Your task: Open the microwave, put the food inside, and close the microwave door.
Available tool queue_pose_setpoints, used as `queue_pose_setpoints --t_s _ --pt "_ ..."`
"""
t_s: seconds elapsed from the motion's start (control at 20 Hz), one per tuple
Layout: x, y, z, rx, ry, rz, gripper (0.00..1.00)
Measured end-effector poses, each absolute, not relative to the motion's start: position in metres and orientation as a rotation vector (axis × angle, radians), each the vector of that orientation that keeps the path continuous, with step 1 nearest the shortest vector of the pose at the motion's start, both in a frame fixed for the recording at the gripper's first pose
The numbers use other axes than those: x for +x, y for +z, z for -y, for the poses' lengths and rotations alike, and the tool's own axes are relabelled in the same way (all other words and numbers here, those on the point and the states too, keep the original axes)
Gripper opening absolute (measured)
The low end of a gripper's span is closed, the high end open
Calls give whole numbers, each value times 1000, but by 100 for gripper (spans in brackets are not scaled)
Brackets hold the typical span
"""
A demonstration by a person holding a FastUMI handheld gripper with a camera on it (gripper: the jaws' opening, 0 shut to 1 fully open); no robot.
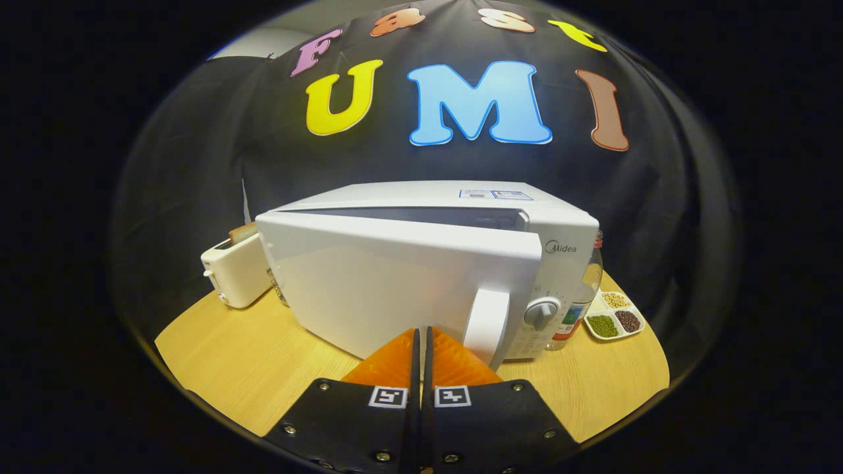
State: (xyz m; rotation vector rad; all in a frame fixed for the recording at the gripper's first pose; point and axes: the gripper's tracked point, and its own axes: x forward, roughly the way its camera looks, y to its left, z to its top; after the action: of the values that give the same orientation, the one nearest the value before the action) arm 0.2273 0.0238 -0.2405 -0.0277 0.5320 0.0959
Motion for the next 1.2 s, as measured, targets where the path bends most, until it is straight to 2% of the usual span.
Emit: queue_pose_setpoints --t_s 0.45,0.8,1.1,1.2 --pt "277 -239 -10 -14 -8 -502 1" --pt "286 -244 -7 -18 -30 -490 2" --pt "245 -176 -7 -45 -65 -360 2" --pt "221 -147 -13 -46 -70 -307 5"
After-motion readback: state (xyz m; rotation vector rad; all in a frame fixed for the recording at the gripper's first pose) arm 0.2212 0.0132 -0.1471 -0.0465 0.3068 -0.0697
